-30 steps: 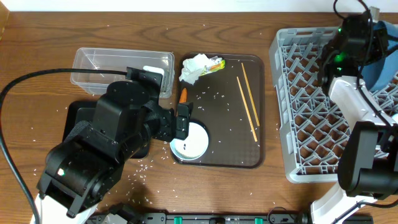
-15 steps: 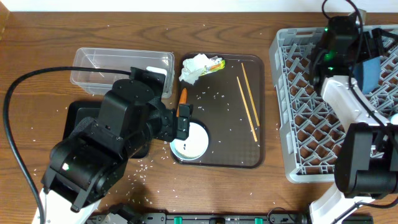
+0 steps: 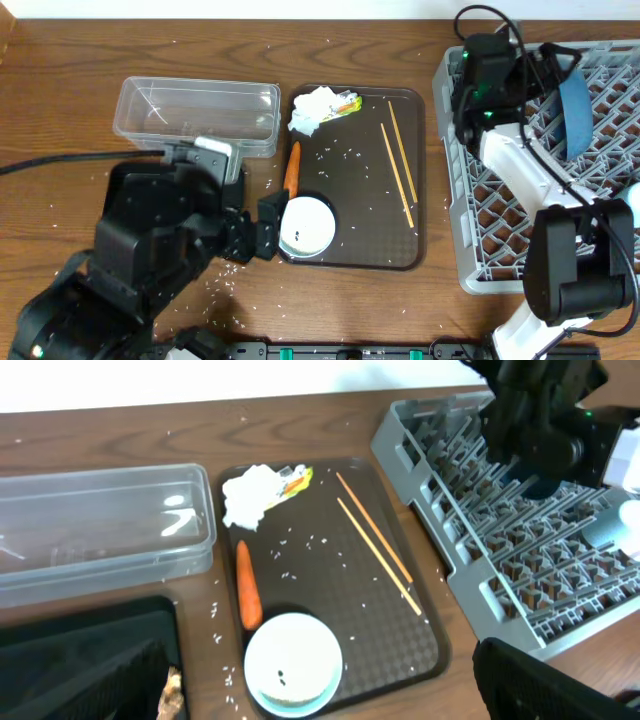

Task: Sort waste into correct bins and load items into the dishwasher rack
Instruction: 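Place the teal plate upright in the dishwasher rack with the right gripper, then grasp a chopstick on the brown tray with the right gripper, carry to rack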

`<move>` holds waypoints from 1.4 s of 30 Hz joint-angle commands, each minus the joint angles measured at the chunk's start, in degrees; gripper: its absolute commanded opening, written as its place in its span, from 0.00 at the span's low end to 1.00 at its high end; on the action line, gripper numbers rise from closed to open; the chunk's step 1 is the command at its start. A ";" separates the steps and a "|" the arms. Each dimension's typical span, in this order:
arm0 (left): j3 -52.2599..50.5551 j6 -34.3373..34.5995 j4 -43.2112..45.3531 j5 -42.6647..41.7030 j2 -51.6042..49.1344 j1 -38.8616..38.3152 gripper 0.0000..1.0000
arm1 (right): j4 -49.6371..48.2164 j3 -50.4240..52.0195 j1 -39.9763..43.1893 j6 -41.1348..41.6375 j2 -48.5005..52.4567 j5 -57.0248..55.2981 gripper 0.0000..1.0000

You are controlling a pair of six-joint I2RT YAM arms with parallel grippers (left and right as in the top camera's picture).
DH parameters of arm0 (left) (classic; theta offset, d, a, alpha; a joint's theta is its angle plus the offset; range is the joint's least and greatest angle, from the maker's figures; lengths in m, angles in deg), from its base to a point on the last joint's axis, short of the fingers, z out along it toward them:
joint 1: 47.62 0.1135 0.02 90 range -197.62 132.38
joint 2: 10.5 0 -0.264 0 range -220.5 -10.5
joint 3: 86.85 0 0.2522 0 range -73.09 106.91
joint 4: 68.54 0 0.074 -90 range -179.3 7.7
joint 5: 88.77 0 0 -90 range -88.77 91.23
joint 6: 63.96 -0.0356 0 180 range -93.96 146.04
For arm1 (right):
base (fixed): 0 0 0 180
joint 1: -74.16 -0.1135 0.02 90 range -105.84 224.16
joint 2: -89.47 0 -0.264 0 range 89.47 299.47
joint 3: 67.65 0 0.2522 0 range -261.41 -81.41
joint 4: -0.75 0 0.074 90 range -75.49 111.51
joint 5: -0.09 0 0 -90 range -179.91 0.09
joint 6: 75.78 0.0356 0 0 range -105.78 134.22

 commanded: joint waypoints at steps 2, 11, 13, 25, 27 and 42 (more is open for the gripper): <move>0.98 -0.98 -1.97 0.44 -0.28 0.20 0.98 | 3.78 -0.07 -5.64 8.74 -1.90 3.06 0.97; 0.98 -1.01 -2.67 0.46 -0.24 0.20 0.98 | 21.59 -0.09 -18.08 29.14 -4.57 21.11 0.99; 0.98 -1.03 -3.06 0.48 -0.24 0.20 0.98 | 27.98 -0.09 -20.70 37.75 -6.29 30.93 0.96; 0.20 -2.97 -7.58 5.51 -1.88 0.20 0.98 | 45.75 -0.09 -22.05 68.48 -10.25 75.52 0.76; -0.96 -2.25 -8.98 5.64 -3.37 0.20 0.98 | 47.93 -0.09 -21.16 69.44 -10.25 77.64 0.76; -6.64 2.27 -8.76 1.62 -18.34 0.20 0.98 | 49.83 0.00 -16.35 69.72 -6.27 62.84 0.53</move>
